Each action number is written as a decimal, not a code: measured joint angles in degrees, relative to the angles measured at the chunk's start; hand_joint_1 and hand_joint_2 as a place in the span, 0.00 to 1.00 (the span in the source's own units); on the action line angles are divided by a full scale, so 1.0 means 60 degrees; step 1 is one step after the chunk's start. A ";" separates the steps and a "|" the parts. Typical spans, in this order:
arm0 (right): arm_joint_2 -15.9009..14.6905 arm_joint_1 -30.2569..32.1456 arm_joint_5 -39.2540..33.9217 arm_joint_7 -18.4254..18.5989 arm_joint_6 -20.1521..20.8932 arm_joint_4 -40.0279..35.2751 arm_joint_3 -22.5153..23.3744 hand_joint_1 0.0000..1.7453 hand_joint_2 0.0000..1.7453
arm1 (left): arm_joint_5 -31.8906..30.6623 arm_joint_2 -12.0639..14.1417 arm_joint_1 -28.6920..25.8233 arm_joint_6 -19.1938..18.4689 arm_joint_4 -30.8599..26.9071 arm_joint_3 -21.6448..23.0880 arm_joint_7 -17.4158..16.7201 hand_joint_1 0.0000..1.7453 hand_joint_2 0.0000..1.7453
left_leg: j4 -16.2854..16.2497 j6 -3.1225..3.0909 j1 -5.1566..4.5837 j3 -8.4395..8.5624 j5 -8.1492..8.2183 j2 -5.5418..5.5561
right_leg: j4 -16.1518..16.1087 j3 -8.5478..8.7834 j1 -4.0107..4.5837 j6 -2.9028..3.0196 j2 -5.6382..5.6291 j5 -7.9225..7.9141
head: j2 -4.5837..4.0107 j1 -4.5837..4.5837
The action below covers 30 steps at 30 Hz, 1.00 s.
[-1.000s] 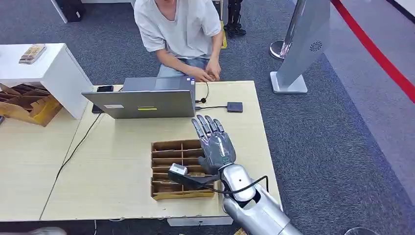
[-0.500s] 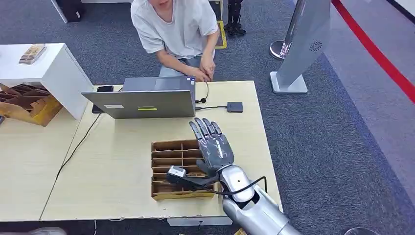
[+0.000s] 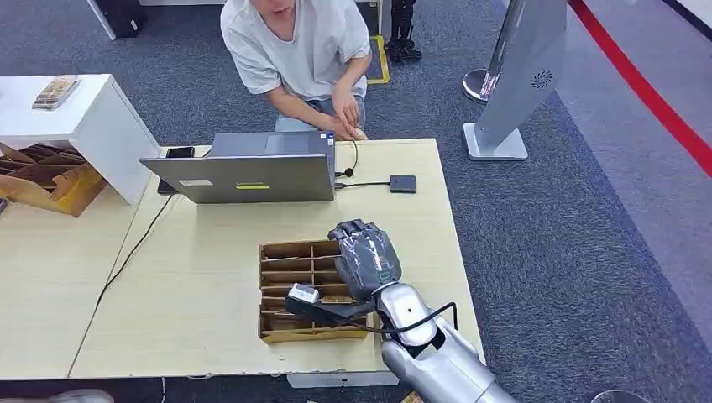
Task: Pass the card to the sensor for recognition and then transmit it.
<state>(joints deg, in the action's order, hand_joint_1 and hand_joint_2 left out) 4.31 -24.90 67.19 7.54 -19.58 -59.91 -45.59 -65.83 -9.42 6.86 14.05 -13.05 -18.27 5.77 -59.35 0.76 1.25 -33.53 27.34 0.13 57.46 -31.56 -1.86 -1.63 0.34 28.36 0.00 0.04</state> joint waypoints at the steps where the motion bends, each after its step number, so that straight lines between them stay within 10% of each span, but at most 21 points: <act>1: 0.0000 0.0000 0.0000 0.0000 0.0000 0.0000 0.0000 0.72 1.00 | 0.0000 0.0000 0.0000 0.0000 0.0000 0.0000 0.0000 0.00 0.00 | 0.0000 0.0000 0.0000 0.0000 0.0000 0.0000 | 0.0000 0.0000 0.0000 0.0000 0.0000 0.0000 | 0.0000 0.0000; 30: 0.0004 -0.0020 0.0004 0.0033 0.0098 0.0142 -0.0015 0.61 1.00 | 0.0474 0.0160 -0.0001 -0.0973 0.0000 -0.0018 -0.0117 0.00 0.00 | 0.0001 0.0000 0.0000 -0.0002 0.0000 0.0001 | 0.0000 0.0000 0.0000 0.0001 0.0001 -0.0001 | 0.0000 0.0000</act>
<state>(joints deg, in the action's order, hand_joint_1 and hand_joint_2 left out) 4.33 -25.02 67.21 7.74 -18.99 -59.06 -45.68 -62.99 -8.46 6.85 8.22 -13.05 -18.38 5.07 -59.34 0.76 1.25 -33.54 27.34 0.14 57.46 -31.56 -1.85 -1.63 0.35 28.36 0.00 0.04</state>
